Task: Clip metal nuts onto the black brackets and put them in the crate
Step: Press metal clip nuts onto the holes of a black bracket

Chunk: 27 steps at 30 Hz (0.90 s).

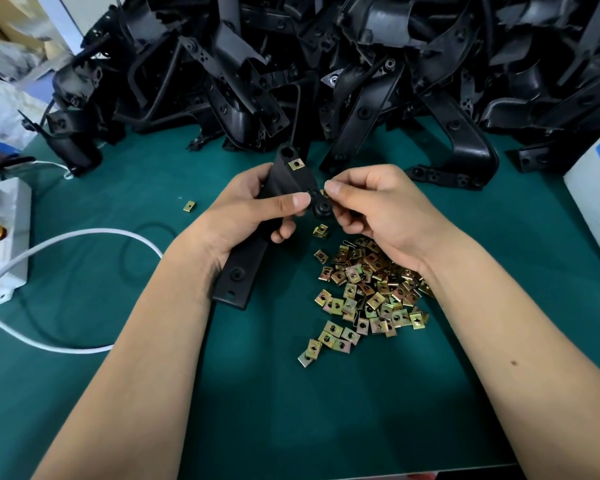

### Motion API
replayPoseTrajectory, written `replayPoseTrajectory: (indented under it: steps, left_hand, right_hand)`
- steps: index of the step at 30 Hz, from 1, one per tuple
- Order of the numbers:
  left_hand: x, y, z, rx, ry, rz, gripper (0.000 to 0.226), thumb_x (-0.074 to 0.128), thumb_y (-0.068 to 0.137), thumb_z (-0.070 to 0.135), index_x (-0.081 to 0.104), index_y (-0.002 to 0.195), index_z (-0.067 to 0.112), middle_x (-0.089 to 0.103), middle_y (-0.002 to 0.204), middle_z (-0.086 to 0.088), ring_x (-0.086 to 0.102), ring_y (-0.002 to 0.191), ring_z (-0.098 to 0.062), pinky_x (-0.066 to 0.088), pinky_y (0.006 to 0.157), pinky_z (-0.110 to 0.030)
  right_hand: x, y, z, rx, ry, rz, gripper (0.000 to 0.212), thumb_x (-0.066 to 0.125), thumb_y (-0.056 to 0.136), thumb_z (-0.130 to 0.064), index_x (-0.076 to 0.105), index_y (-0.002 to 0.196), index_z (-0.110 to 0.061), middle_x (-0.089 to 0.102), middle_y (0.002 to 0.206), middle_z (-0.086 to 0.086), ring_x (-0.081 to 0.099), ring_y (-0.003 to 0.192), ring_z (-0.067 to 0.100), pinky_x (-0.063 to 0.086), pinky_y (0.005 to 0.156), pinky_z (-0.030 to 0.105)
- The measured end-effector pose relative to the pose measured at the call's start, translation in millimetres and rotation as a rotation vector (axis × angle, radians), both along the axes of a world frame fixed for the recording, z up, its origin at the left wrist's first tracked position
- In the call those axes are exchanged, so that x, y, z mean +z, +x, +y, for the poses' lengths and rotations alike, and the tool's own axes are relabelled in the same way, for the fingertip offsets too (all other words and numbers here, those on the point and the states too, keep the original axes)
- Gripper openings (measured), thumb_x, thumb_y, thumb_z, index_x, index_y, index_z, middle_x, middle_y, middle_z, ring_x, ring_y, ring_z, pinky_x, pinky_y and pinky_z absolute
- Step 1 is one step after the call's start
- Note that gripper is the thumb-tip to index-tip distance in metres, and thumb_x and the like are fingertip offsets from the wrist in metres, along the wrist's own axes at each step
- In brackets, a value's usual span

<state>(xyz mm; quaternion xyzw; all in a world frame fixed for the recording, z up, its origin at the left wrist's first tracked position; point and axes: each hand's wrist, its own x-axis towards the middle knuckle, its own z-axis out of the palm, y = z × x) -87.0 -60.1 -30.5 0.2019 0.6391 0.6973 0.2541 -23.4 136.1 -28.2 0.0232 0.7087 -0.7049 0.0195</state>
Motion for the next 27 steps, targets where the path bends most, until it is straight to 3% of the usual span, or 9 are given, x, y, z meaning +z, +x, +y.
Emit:
replayPoseTrajectory:
  steps: [5,19,27]
  left_hand:
    - [-1.3,-0.9,-0.5,-0.021,-0.032,0.035,0.022,0.075,0.084,0.013,0.061,0.100,0.009,0.063,0.075,-0.005,0.053,0.050,-0.016,0.042,0.044,-0.021]
    - [-2.6,-1.4,-1.1,-0.044,-0.041,0.037,0.020,0.076,0.084,0.013,0.062,0.099,0.011,0.064,0.075,-0.005,0.052,0.048,-0.015,0.040,0.043,-0.021]
    - [-2.0,-0.8,-0.2,-0.052,-0.073,0.039,0.029,0.079,0.082,0.015,0.062,0.105,0.009,0.067,0.080,-0.006,0.053,0.049,-0.015,0.041,0.043,-0.021]
  right_hand:
    - [-0.2,-0.3,0.1,0.011,-0.037,-0.033,0.019,0.056,0.104,-0.008,0.067,0.092,0.000,0.056,0.069,0.005,0.048,0.059,0.010,0.034,0.050,0.019]
    - [-1.1,-1.1,4.5,0.057,-0.071,-0.050,0.019,0.055,0.105,-0.008,0.066,0.090,-0.002,0.053,0.079,0.013,0.046,0.060,0.010,0.031,0.049,0.019]
    - [0.7,0.5,7.5,0.093,-0.042,-0.071,0.018,0.055,0.104,-0.005,0.063,0.088,-0.004,0.053,0.068,0.001,0.045,0.057,0.006,0.031,0.051,0.018]
